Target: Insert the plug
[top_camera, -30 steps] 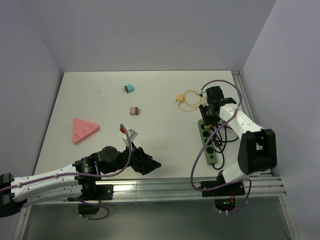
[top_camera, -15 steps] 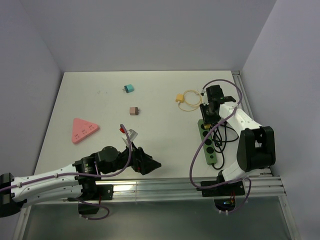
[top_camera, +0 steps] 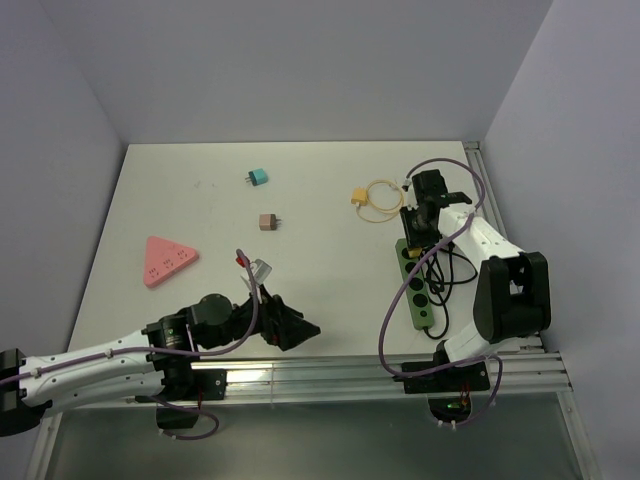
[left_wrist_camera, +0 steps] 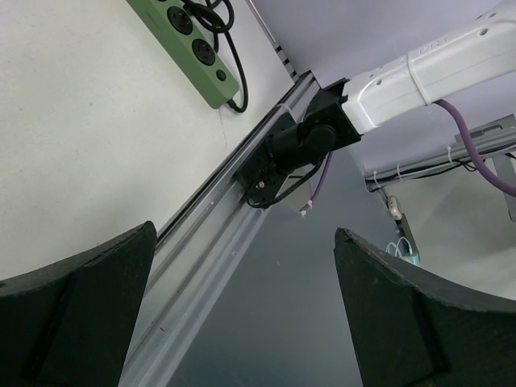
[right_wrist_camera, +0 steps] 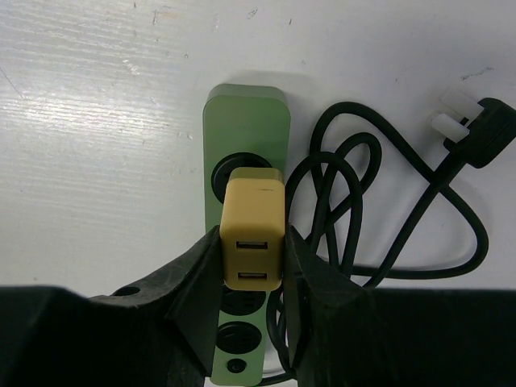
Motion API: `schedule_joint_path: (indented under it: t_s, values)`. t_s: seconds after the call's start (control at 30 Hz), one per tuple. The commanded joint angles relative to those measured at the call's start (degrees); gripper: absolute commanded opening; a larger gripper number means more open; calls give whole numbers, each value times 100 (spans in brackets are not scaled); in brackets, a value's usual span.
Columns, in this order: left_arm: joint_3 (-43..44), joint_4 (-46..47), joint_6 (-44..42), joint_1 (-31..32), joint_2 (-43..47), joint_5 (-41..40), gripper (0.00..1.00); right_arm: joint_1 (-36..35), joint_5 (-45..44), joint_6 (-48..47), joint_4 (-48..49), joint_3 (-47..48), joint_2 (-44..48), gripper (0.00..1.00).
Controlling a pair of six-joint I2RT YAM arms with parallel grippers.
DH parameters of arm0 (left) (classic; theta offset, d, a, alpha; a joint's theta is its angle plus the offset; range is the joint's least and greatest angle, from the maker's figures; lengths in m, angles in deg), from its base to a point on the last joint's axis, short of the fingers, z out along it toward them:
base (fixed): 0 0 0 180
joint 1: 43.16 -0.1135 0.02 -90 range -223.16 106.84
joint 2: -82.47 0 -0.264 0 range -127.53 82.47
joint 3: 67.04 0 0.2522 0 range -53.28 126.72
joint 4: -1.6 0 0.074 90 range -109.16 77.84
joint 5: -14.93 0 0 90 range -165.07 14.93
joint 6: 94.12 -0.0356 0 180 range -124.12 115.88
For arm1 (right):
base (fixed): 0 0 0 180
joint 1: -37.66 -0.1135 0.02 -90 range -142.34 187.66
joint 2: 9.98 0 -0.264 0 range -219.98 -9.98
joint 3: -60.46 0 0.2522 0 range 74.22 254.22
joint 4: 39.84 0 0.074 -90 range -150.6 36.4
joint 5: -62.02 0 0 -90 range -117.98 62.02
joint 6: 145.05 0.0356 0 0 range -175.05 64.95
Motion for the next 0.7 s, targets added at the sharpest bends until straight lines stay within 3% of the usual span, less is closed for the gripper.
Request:
schedule_joint_path:
  t_s: [0.0, 0.67]
  values:
    - [3, 135, 12, -2, 95, -13, 97, 81, -126, -125, 36, -403, -538, 0]
    - [-41, 161, 48, -2, 201, 84, 97, -25, -1111, -381, -18, -755, -1241, 0]
